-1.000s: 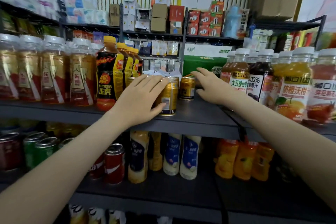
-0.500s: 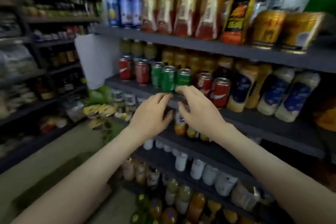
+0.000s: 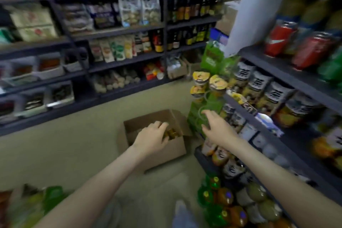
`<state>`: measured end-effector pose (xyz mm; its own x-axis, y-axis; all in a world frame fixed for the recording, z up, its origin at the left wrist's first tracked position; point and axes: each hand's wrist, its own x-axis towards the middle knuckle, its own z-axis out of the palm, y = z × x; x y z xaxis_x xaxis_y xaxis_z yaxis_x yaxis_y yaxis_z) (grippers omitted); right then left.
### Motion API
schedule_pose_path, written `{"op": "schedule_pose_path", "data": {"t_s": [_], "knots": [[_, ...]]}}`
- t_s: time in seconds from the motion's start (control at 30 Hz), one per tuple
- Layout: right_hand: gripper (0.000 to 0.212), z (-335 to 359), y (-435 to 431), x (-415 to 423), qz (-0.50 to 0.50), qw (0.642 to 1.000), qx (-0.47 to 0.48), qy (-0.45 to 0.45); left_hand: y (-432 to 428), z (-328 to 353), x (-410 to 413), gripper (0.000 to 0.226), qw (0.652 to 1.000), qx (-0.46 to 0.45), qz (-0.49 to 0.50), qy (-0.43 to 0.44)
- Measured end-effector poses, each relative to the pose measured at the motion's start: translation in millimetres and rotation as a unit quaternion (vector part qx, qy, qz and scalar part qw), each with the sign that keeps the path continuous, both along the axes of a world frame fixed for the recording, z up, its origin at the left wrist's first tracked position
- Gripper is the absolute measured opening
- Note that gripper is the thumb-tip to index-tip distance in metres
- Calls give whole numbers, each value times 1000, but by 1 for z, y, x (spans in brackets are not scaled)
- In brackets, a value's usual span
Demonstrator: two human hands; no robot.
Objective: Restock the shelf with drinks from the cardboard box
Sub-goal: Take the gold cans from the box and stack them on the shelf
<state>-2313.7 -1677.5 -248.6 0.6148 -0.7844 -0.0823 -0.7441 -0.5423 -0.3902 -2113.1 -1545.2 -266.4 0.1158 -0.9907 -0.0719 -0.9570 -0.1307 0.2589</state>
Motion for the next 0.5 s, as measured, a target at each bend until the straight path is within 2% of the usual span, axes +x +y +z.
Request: {"op": "schedule_pose_path", "data": {"t_s": [0.17,0.3,0.5], "knots": [[55,-86,-75,86,20,996,74,35,-35,-68,80,48,993,77,83,19],[55,-163,-144,157,60,985,138,88,-92,-129,139,47,975,162,150,41],[59,-268,-226,232,82,969,171,161,-179,-221,197,49,950,243,189,60]]}}
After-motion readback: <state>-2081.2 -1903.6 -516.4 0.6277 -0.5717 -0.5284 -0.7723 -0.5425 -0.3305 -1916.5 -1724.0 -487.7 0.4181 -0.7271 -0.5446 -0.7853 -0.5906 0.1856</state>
